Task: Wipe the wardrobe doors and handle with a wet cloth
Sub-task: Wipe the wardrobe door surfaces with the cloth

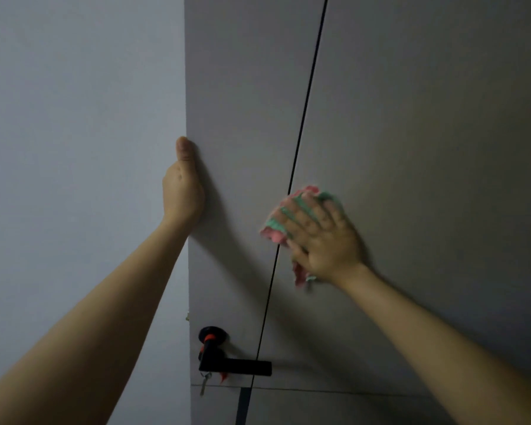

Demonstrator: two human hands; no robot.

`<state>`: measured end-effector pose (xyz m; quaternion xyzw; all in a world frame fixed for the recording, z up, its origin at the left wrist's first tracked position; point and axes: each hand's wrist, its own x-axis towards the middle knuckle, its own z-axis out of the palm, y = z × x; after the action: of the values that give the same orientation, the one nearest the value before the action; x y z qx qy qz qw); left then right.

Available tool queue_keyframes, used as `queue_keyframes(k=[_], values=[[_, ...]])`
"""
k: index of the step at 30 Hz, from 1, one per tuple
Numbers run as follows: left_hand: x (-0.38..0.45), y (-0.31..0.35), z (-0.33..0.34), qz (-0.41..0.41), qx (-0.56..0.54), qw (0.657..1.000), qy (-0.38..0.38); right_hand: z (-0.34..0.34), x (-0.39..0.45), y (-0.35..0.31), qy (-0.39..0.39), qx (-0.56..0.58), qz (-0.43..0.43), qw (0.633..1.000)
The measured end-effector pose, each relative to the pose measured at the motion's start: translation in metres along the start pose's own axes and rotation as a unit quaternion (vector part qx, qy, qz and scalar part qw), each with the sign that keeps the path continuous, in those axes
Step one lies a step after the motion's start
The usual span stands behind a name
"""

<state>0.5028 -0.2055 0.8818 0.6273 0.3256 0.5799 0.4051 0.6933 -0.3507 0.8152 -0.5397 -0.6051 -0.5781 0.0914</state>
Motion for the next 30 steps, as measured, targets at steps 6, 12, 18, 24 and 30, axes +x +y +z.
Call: queue_keyframes(k=[6,12,18,24,30], values=[[-0.009,0.012,0.003,-0.045,0.025,0.998,0.026,0.000,0.020,-0.001,0.034,0.005,0.159,0.987],[-0.016,0.021,0.007,-0.083,0.048,0.994,0.060,-0.003,0.015,0.029,-0.008,0.028,-0.176,0.984],[-0.039,0.037,0.022,-0.031,0.060,0.987,0.148,-0.039,0.045,0.131,0.063,0.000,0.012,0.998],[-0.075,0.067,0.088,0.086,0.120,0.968,0.202,-0.036,0.052,0.120,0.058,0.009,-0.011,0.998],[-0.087,0.091,0.129,0.157,0.116,0.969,0.153,-0.077,0.024,0.267,0.094,-0.044,0.109,0.989]])
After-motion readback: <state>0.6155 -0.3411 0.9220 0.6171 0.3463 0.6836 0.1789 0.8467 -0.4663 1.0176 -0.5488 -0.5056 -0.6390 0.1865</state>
